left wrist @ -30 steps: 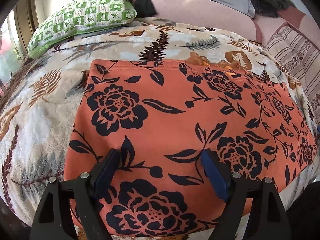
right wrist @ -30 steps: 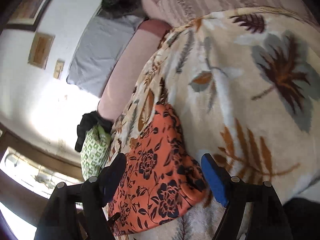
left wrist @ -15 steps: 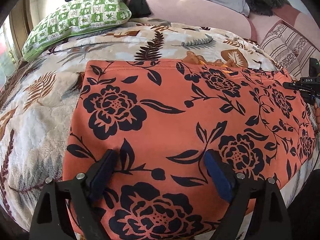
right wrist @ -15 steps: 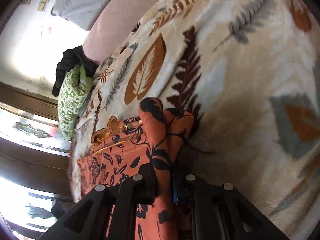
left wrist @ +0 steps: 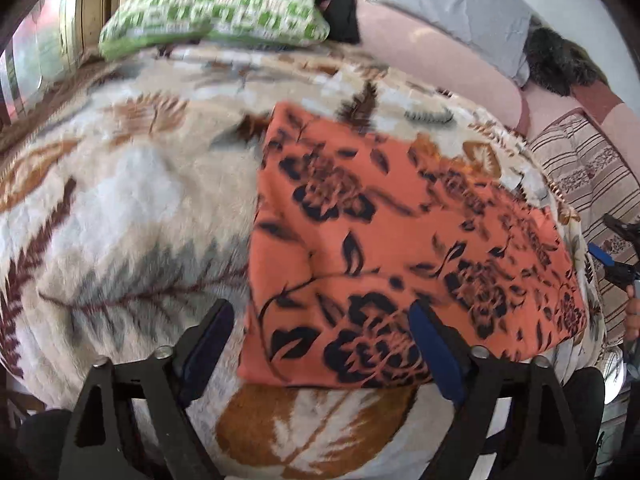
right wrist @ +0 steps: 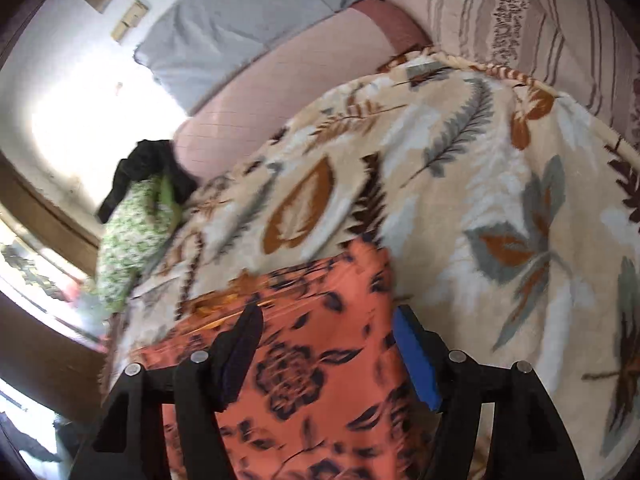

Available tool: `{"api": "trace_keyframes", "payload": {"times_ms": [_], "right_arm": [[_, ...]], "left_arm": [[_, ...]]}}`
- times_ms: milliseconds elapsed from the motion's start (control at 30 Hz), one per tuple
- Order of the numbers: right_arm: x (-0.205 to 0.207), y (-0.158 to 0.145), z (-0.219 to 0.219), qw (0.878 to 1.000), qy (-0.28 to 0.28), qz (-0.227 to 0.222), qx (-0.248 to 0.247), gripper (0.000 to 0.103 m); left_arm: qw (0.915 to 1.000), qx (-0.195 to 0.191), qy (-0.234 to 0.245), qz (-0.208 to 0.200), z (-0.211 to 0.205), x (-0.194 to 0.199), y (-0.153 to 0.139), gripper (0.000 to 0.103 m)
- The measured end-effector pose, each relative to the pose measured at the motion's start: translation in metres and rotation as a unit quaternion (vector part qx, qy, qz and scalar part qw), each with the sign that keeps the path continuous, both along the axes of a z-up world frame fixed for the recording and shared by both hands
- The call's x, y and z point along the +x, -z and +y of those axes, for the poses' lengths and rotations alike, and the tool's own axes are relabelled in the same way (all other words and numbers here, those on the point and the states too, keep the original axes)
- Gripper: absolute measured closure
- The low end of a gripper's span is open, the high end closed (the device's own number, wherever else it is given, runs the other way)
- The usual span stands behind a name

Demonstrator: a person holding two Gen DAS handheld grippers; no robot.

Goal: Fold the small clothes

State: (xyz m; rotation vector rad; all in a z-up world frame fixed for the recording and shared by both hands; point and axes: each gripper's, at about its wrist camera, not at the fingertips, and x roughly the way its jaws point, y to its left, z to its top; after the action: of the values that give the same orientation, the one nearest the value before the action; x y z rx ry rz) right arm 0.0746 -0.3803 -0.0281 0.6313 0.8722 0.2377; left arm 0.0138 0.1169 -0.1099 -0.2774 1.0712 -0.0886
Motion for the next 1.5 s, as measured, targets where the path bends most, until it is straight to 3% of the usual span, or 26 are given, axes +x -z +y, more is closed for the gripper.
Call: {"api": "trace_keyframes", "payload": {"times_ms": [33,100,133,167,233,300,367,400,500,567,633,733,833,933,1067,1167,1200,1267,1367,1500], "right_arm": [[-0.006,0.004,0.018,0.999,-0.039,0.004,0.018,0.024],[-0.014,0.027,0.042,0.997,-0.075,0.034,0.013,0.022],[-0.014,0.046,0.048,0.995,-0.071,0.073,-0.011,0.022],[-0.012,0.069,0.052,0.99,-0.068,0.116,-0.032,0.022],[-0.017,0.078,0.05,0.994,-0.063,0.084,-0.032,0.022],[-0.019,0.076,0.046,0.994,-0.056,0.089,-0.026,0.022],[-0.018,0.078,0.043,0.994,-0.058,0.095,-0.021,0.022],[-0.018,0.078,0.041,0.993,-0.059,0.096,-0.017,0.022],[-0.017,0.079,0.036,0.994,-0.057,0.097,-0.002,0.022],[-0.017,0.079,0.037,0.994,-0.059,0.095,0.0,0.022],[-0.017,0.079,0.039,0.994,-0.061,0.092,0.001,0.022],[-0.018,0.08,0.037,0.994,-0.064,0.09,0.009,0.022],[-0.019,0.081,0.033,0.994,-0.064,0.091,0.024,0.022],[-0.016,0.082,0.029,0.993,-0.066,0.094,0.031,0.022],[-0.016,0.081,0.029,0.992,-0.066,0.099,0.033,0.022],[-0.014,0.072,0.028,0.991,-0.064,0.112,0.037,0.022],[-0.014,0.066,0.028,0.991,-0.064,0.106,0.041,0.022],[-0.01,0.048,0.023,0.994,-0.061,0.076,0.044,0.022],[0.015,0.035,0.015,0.995,-0.057,0.063,0.055,0.022],[0.077,0.056,-0.008,0.993,-0.036,0.084,0.076,0.022]], "left_arm": [[0.9997,-0.014,-0.007,0.018,0.007,0.0,0.013,0.054],[0.9991,-0.035,-0.021,0.011,0.018,-0.002,0.008,0.069],[0.9986,-0.046,-0.022,0.012,0.022,-0.002,0.004,0.084],[0.9979,-0.061,-0.019,0.011,0.026,-0.003,0.0,0.085],[0.9983,-0.054,-0.022,-0.003,0.031,-0.008,-0.012,0.085],[0.9978,-0.057,-0.031,-0.015,0.039,-0.012,-0.023,0.08],[0.9962,-0.072,-0.04,-0.029,0.047,-0.008,-0.033,0.035],[0.9957,-0.071,-0.045,-0.04,0.051,-0.003,-0.037,0.03],[0.9958,-0.063,-0.02,-0.063,0.053,0.029,-0.046,0.032],[0.996,-0.074,0.007,-0.05,0.049,0.065,-0.042,0.062],[0.9984,-0.05,0.011,-0.024,0.045,0.102,-0.033,0.065],[0.9989,-0.044,0.016,-0.005,0.038,0.147,-0.019,0.066],[0.9993,0.001,0.0,0.037,0.045,0.184,0.006,0.1],[0.9962,-0.048,-0.051,0.051,0.068,0.2,0.017,0.099],[0.9979,0.031,-0.045,0.033,0.063,0.193,0.0,0.099],[0.9996,0.016,-0.021,0.003,0.06,0.162,-0.02,0.091],[0.9998,0.014,-0.009,-0.011,0.057,0.147,-0.027,0.087],[0.9989,0.013,0.017,-0.042,0.046,0.116,-0.04,0.069],[0.9974,0.005,0.04,-0.059,0.028,0.075,-0.047,0.059],[0.996,-0.009,0.069,-0.056,-0.007,0.038,-0.037,0.057]]}}
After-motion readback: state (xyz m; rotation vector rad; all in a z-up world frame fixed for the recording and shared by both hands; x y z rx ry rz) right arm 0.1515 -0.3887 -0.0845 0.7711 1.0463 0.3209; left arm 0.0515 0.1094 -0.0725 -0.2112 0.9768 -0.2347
